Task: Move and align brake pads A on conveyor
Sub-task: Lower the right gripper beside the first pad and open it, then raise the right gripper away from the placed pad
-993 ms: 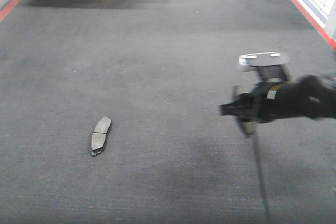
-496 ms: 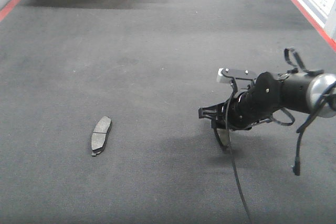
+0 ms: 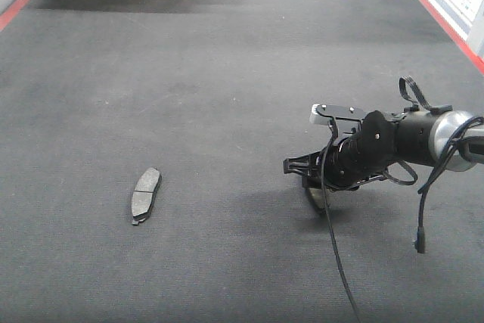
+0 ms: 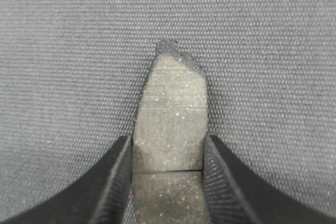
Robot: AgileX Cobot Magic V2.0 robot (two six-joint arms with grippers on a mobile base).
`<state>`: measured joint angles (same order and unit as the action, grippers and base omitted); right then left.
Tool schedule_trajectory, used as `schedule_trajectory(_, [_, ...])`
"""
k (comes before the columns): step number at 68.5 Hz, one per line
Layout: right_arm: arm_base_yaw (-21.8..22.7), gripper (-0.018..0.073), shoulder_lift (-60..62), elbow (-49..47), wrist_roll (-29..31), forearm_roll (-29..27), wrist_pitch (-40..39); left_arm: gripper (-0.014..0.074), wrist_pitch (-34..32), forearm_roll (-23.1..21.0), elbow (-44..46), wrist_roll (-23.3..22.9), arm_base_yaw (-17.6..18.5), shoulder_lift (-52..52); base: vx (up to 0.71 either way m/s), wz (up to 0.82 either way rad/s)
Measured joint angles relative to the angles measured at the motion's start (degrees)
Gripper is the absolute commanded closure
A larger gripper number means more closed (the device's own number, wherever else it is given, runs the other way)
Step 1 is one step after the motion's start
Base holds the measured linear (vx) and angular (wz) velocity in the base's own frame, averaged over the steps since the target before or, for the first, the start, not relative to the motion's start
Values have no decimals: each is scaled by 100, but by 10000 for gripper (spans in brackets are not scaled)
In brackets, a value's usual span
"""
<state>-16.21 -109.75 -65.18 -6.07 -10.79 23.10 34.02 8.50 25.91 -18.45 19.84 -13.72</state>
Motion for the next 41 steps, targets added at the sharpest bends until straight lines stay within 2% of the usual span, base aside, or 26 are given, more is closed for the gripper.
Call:
schedule_trajectory(7, [0, 65, 1, 0, -109, 0, -26, 602, 0, 0, 0, 0, 0, 0, 0, 0])
schedule_trajectory(15, [0, 57, 145, 0, -148, 21, 63, 602, 0, 0, 0, 0, 0, 0, 0, 0])
schedule_trajectory(31, [0, 130, 1401, 70, -90, 463, 134, 602, 0, 0, 0, 0, 0, 0, 0, 0])
schedule_trajectory(41, [0, 227, 2566, 747, -51, 870, 32, 602, 0, 0, 0, 0, 0, 0, 0, 0])
